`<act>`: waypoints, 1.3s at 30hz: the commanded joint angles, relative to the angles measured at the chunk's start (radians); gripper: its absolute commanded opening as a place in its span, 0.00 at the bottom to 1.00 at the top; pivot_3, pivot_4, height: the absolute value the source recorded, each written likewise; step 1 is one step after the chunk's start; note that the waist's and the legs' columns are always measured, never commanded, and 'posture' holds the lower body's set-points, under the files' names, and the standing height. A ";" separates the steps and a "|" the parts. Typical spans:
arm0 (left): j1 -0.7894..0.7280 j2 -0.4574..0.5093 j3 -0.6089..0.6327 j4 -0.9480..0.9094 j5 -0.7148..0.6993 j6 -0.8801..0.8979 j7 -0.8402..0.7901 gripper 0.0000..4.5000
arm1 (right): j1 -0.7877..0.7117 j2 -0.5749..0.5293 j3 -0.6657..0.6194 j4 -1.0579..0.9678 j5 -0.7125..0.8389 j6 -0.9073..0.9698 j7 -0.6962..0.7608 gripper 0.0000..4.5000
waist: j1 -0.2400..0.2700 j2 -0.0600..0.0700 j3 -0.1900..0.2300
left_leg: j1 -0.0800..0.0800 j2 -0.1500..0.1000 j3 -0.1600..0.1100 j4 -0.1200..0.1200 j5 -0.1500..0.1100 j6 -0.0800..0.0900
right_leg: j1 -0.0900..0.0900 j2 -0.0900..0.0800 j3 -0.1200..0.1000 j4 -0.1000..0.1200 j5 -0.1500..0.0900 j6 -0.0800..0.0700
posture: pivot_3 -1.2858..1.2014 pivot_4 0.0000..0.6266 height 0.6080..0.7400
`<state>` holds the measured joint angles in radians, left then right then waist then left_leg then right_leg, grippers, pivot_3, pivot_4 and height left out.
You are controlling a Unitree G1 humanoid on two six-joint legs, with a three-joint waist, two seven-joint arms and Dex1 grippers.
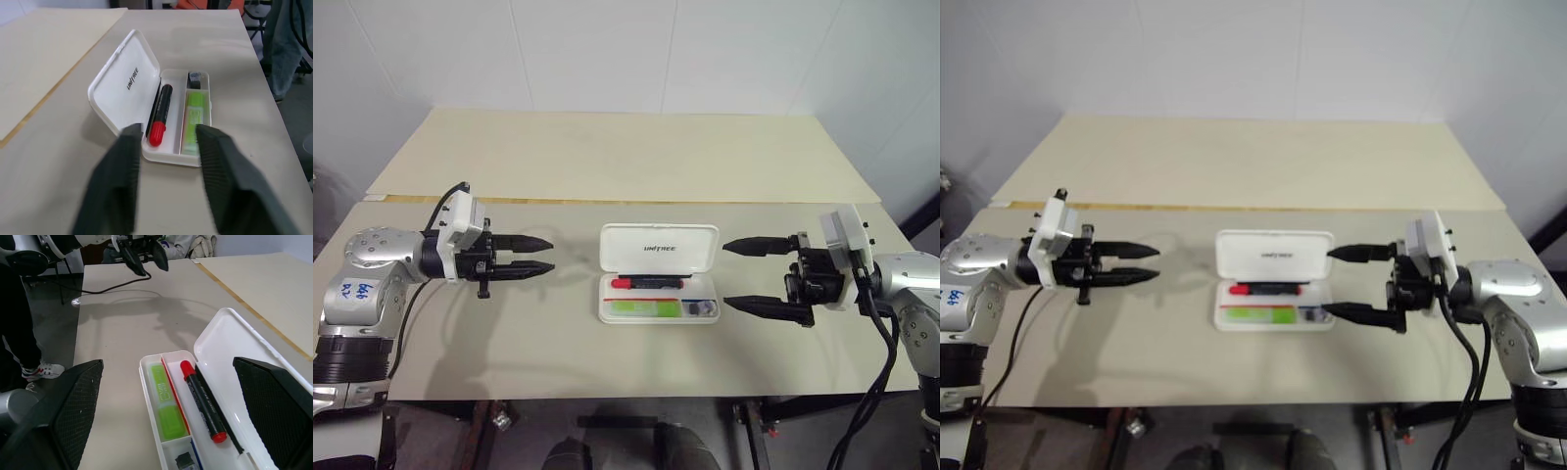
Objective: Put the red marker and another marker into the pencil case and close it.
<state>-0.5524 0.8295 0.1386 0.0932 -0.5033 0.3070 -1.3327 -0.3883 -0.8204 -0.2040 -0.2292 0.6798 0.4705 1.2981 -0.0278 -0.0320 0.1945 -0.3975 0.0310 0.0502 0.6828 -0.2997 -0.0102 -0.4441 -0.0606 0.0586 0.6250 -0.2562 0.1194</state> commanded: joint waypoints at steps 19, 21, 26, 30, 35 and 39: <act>-0.280 -0.178 -0.084 0.358 0.249 -0.114 0.350 0.01 | -0.079 0.022 0.033 0.034 -0.025 -0.035 -0.053 1.00 | 0.005 0.000 0.000 | 0.002 -0.001 0.000 0.000 0.001 -0.001 | 0.003 0.000 0.000 0.000 0.001 0.001 | 0.52 0.24 1.00; -0.311 -0.204 -0.104 0.410 0.274 -0.142 0.353 0.01 | -0.081 0.021 0.037 0.033 -0.020 -0.026 -0.054 1.00 | 0.002 0.000 0.000 | 0.001 -0.001 0.000 0.000 0.001 -0.001 | 0.003 0.000 0.000 0.001 0.001 0.002 | 0.52 0.24 1.00; -0.398 -0.280 -0.157 0.548 0.322 -0.222 0.331 0.01 | -0.087 0.009 0.067 0.105 -0.068 -0.056 -0.020 1.00 | 0.003 0.000 0.000 | 0.000 -0.001 0.000 0.000 0.001 0.000 | 0.003 0.000 0.000 -0.001 0.001 0.002 | 0.52 0.24 1.00; -0.444 -0.323 -0.177 0.616 0.333 -0.257 0.291 0.01 | -0.111 0.029 0.065 0.181 -0.108 -0.103 -0.042 1.00 | 0.003 0.000 0.000 | -0.001 -0.001 0.001 0.000 0.001 0.000 | 0.003 0.000 0.000 -0.003 0.002 0.004 | 0.52 0.24 1.00; -0.452 -0.351 -0.183 0.630 0.340 -0.277 0.261 0.01 | -0.124 0.072 0.024 0.202 -0.114 -0.117 -0.143 1.00 | 0.000 0.000 0.000 | -0.001 -0.001 0.000 0.000 0.001 0.000 | 0.003 0.000 0.000 -0.003 0.003 0.004 | 0.52 0.24 1.00; -0.438 -0.358 -0.183 0.608 0.339 -0.272 0.245 0.01 | -0.095 0.083 -0.001 0.178 -0.102 -0.129 -0.175 1.00 | 0.003 0.000 0.000 | -0.001 -0.001 0.001 0.000 0.001 0.000 | 0.003 0.000 0.000 -0.003 0.003 0.004 | 0.52 0.24 1.00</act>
<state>-0.9813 0.4705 -0.0537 0.7248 -0.1584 0.0467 -1.0805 -0.4882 -0.7352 -0.1606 -0.0190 0.5609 0.3635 1.1336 -0.0251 -0.0323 0.1944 -0.3989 0.0298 0.0507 0.6825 -0.2992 -0.0107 -0.4416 -0.0610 0.0589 0.6221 -0.2535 0.1236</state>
